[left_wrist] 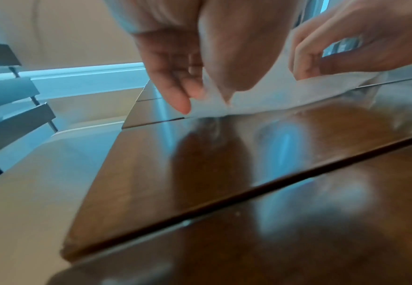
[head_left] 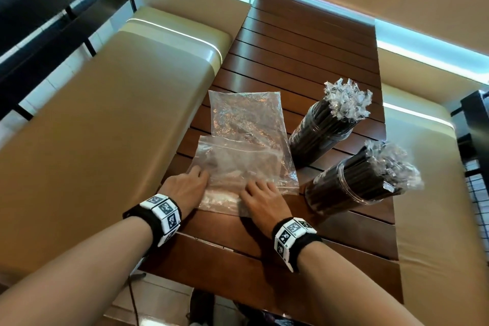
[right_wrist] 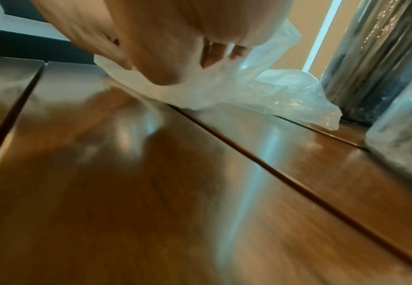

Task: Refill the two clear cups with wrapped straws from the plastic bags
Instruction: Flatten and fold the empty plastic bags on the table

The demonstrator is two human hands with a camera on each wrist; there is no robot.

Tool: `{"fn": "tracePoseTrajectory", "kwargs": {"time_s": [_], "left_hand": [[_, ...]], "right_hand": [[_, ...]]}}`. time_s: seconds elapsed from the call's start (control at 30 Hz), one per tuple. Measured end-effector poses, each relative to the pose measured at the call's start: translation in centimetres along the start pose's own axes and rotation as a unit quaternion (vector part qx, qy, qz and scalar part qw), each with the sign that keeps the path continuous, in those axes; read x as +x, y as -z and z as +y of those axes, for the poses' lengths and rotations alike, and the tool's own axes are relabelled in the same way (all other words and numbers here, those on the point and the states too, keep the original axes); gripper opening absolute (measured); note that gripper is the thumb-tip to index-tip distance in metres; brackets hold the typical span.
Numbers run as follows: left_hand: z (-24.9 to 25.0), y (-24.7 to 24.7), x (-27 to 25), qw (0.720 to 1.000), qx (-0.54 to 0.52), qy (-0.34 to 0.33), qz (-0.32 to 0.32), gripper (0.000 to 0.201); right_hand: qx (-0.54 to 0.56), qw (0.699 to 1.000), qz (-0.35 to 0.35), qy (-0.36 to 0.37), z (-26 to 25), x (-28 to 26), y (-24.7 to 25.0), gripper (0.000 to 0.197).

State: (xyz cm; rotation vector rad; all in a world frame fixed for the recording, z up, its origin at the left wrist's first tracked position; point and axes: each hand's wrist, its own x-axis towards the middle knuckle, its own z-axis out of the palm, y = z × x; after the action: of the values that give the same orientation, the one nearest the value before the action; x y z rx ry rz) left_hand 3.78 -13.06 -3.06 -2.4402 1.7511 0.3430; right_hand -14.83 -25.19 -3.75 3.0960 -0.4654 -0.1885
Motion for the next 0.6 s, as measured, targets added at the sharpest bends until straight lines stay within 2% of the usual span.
{"fn": "tracePoseTrajectory", "kwargs": {"time_s": [0.03, 0.13, 0.17, 0.23, 0.27, 0.3, 0.37, 0.4, 0.47, 0.53, 0.6], "left_hand": [[-0.2, 0.0, 0.0, 0.999, 0.037, -0.035, 0.019, 0.016], [-1.0, -0.2, -0.1, 0.977, 0.108, -0.16, 0.086, 0.022], [-1.0, -0.2, -0.3, 0.972, 0.11, -0.191, 0.077, 0.023], [-0.9, -0.3, -0.9, 0.972, 0.067, -0.221, 0.041, 0.021], [-0.9, -0.3, -1.3, 0.975, 0.035, -0.218, 0.018, 0.02], [-1.1, -0.2, -1.5, 0.979, 0.019, -0.204, -0.005, 0.028], [-1.3, 0.0, -1.8, 0.981, 0.009, -0.19, -0.032, 0.044], [-1.2, 0.2, -1.7, 0.982, 0.01, -0.189, -0.019, 0.04], [-1.5, 0.4, -1.1, 0.99, -0.023, -0.138, -0.015, 0.019], [-1.7, 0.4, -0.4, 0.994, -0.082, -0.065, -0.037, 0.017], [-1.8, 0.0, 0.4, 0.993, -0.108, -0.011, -0.049, 0.013]], "right_hand": [[0.014, 1.0, -0.003, 0.025, -0.1, -0.3, 0.3, 0.021], [0.007, 0.998, -0.054, 0.033, -0.2, -0.9, 1.2, 0.048], [-0.011, 0.997, -0.066, 0.03, -0.2, -0.8, 1.4, 0.045], [-0.019, 0.997, -0.066, 0.018, -0.4, -0.5, 1.3, 0.023], [-0.01, 0.998, -0.06, 0.006, -0.4, -0.2, 1.3, 0.013], [0.011, 0.998, -0.06, -0.008, -0.4, 0.1, 1.5, 0.01], [0.051, 0.997, -0.041, -0.04, -0.1, 0.5, 1.6, 0.019], [0.074, 0.994, -0.047, -0.058, 0.0, 0.7, 1.8, 0.022], [0.143, 0.984, -0.051, -0.089, 0.4, 1.0, 2.2, 0.02], [0.194, 0.977, -0.039, -0.083, 0.4, 0.9, 2.3, 0.024], [0.18, 0.981, -0.04, -0.054, 0.3, 0.8, 1.8, 0.023]]}}
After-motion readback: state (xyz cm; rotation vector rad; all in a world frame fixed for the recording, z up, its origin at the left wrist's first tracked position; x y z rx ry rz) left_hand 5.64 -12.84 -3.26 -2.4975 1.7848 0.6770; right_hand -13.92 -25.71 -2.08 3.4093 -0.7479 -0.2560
